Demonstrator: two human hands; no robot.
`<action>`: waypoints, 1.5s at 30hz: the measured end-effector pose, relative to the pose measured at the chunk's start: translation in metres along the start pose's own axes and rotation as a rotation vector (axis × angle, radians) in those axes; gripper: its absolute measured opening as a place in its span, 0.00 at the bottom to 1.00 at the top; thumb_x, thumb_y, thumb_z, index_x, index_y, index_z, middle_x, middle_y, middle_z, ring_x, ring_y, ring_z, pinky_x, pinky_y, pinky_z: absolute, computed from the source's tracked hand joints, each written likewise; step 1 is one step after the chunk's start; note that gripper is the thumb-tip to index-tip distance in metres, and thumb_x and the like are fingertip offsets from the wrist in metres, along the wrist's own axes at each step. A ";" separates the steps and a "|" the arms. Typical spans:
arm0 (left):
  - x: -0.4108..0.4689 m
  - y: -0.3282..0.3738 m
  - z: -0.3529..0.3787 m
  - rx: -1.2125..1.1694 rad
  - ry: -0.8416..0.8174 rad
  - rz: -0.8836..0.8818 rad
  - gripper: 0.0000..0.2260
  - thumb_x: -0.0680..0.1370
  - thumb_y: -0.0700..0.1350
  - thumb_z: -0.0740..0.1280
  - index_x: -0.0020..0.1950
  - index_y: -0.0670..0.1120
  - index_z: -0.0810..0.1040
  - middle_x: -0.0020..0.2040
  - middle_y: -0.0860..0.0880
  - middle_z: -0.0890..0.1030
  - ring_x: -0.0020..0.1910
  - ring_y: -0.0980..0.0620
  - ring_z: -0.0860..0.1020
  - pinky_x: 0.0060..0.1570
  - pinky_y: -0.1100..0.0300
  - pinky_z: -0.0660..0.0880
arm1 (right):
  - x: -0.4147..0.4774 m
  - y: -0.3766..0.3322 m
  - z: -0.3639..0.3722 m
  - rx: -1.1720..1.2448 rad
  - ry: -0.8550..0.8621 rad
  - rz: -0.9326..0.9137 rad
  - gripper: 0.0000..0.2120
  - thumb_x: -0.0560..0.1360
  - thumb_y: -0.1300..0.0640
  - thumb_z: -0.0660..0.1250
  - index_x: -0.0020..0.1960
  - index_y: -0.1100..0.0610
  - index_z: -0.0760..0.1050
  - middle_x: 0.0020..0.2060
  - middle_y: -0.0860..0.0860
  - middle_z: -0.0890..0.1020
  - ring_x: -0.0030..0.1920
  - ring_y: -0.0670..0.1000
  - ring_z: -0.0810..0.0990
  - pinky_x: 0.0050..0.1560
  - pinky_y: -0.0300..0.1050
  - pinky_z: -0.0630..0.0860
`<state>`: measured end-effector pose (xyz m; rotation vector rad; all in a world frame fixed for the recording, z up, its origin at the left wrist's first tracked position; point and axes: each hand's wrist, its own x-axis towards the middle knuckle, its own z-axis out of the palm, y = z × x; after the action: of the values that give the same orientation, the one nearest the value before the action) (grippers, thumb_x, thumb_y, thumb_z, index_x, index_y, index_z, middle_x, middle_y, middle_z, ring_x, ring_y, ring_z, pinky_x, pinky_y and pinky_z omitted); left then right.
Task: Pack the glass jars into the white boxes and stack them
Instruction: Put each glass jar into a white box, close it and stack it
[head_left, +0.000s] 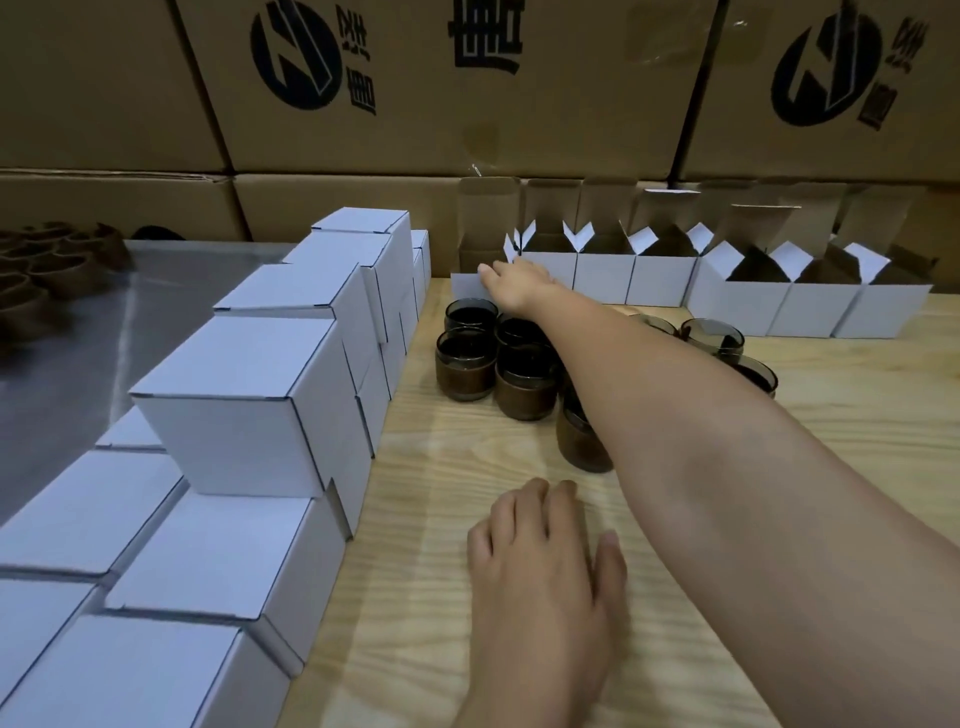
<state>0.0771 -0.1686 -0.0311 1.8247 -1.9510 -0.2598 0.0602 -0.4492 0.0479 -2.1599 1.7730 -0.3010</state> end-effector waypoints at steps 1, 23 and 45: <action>-0.001 0.001 0.000 0.003 0.000 -0.003 0.38 0.67 0.62 0.32 0.75 0.54 0.57 0.74 0.56 0.58 0.72 0.57 0.54 0.68 0.58 0.51 | 0.000 -0.001 -0.001 0.013 -0.002 0.017 0.28 0.83 0.43 0.42 0.77 0.57 0.57 0.76 0.57 0.56 0.76 0.59 0.53 0.74 0.60 0.51; 0.005 0.005 -0.007 -0.400 0.070 -0.121 0.31 0.78 0.66 0.49 0.75 0.49 0.61 0.66 0.48 0.74 0.69 0.47 0.67 0.66 0.49 0.56 | -0.282 0.055 -0.022 0.518 0.908 -0.192 0.17 0.79 0.59 0.58 0.65 0.61 0.75 0.63 0.53 0.78 0.65 0.49 0.73 0.65 0.46 0.70; -0.003 0.008 -0.017 -0.745 0.015 -0.078 0.34 0.64 0.72 0.59 0.67 0.61 0.69 0.57 0.54 0.80 0.61 0.48 0.75 0.64 0.45 0.70 | -0.311 0.081 0.044 0.596 0.928 -0.277 0.09 0.78 0.61 0.64 0.56 0.59 0.79 0.48 0.52 0.78 0.42 0.39 0.75 0.42 0.35 0.74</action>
<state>0.0777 -0.1624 -0.0134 1.3853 -1.4753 -0.8616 -0.0607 -0.1537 -0.0096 -1.8936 1.4105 -1.8678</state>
